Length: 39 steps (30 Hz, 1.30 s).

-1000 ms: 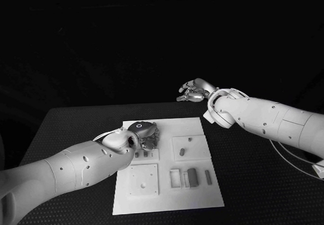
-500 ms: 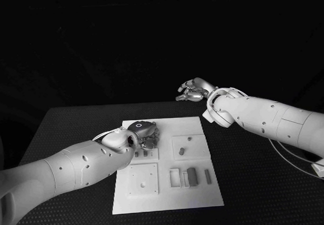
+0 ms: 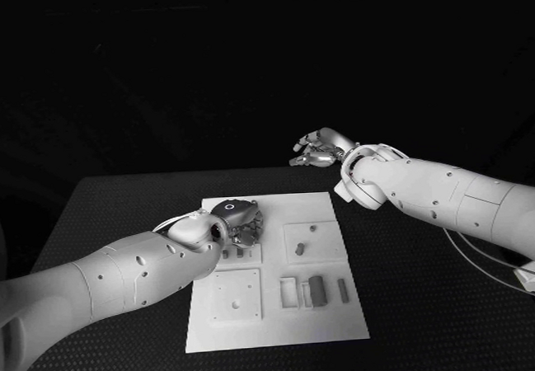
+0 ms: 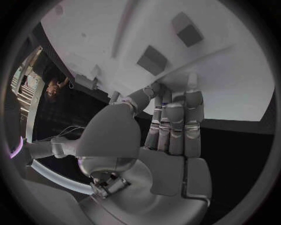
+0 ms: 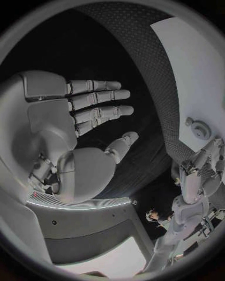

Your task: Assemble the parts on the task board

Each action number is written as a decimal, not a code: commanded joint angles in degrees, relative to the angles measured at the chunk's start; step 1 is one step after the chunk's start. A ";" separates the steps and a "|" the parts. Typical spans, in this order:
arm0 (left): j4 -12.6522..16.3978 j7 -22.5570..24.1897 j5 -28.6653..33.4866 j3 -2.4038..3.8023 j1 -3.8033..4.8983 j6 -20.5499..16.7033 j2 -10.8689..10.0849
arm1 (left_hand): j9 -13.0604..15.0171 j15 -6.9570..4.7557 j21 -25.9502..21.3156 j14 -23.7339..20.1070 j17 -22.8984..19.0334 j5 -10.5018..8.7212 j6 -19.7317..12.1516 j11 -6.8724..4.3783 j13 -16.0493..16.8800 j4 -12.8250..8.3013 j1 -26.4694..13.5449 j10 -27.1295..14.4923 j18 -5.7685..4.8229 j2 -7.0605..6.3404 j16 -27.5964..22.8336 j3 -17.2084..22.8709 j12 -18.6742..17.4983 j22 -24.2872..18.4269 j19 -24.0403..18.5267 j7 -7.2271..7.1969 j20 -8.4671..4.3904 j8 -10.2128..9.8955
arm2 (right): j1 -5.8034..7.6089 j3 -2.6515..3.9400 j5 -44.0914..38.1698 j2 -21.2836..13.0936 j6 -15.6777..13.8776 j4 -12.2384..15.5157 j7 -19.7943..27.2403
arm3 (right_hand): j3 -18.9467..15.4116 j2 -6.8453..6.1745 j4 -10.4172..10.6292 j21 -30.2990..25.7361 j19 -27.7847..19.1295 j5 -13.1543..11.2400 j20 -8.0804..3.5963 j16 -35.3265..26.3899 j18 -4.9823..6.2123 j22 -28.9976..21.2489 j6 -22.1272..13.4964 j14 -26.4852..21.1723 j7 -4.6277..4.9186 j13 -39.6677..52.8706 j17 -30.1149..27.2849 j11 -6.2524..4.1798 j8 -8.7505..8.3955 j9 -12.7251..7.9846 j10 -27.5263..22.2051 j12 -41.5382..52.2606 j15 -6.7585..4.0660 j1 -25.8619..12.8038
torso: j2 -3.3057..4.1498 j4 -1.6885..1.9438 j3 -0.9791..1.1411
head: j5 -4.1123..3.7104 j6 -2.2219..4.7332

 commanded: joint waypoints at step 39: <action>4.31 2.85 7.58 5.25 -0.18 -3.23 -5.88 | 0.26 -0.70 1.22 1.09 -1.06 0.10 1.22 -0.42 0.78 -0.10 1.21 2.09 6.85 1.53 0.39 2.12 0.18 1.27 0.44 -0.33 -1.07 0.58 | 0.00 0.03 -0.04 -0.34 1.15 0.04 0.17 | -0.43 0.58 -0.13 -0.42 -0.12 0.05 0.07 -0.62 -0.25 0.13 1.81 0.54 2.02 -0.43 0.04 3.62 0.18 -0.13 -4.06 -0.49 0.03 -0.13 | -0.04 0.16 -0.02 | -0.01 0.29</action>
